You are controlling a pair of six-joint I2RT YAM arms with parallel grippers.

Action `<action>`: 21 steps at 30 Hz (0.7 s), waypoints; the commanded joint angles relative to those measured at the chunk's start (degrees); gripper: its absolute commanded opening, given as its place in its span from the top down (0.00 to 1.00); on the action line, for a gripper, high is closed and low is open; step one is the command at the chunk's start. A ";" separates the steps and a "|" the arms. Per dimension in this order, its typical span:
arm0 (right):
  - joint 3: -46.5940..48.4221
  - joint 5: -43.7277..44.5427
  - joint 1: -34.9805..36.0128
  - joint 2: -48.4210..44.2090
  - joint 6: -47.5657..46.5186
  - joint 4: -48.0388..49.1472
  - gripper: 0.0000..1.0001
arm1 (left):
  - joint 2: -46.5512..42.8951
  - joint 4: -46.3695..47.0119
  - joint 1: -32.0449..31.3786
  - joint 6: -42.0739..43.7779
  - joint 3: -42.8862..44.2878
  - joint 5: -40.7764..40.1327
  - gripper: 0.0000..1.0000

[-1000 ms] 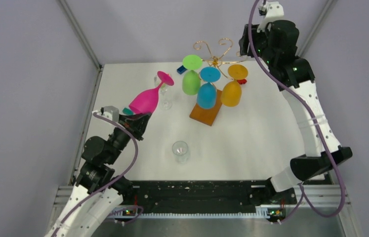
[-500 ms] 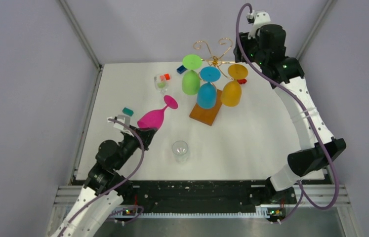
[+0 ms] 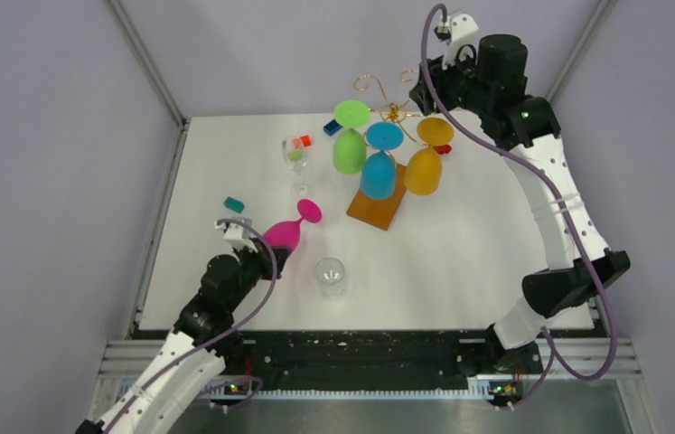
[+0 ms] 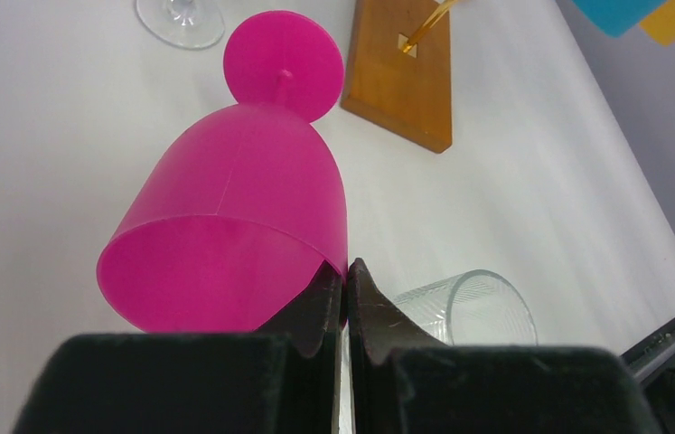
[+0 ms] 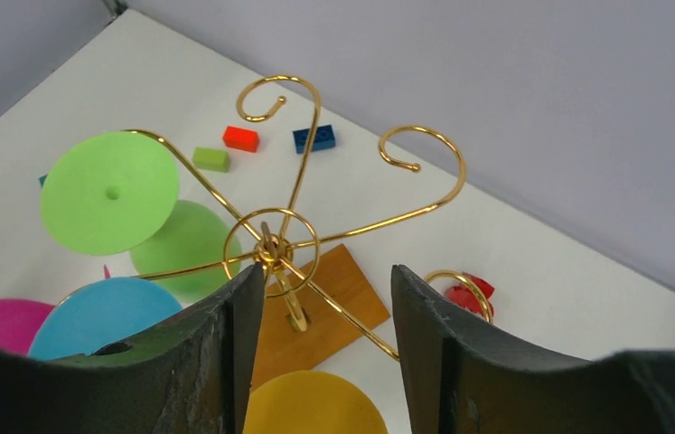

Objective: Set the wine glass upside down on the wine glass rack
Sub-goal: Adjust the wine rack at the center of the board, then place the wine glass at the center of the board.

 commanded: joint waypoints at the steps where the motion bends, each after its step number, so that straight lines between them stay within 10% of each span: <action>1: 4.28 -9.00 -0.36 2.36 -2.90 -2.21 0.48 | 1.66 5.56 0.28 -1.33 -1.64 -2.59 1.00; 21: 5.78 -14.25 -0.35 9.85 -2.83 -0.72 0.56 | 4.14 8.08 0.28 -1.71 -2.96 -3.93 1.00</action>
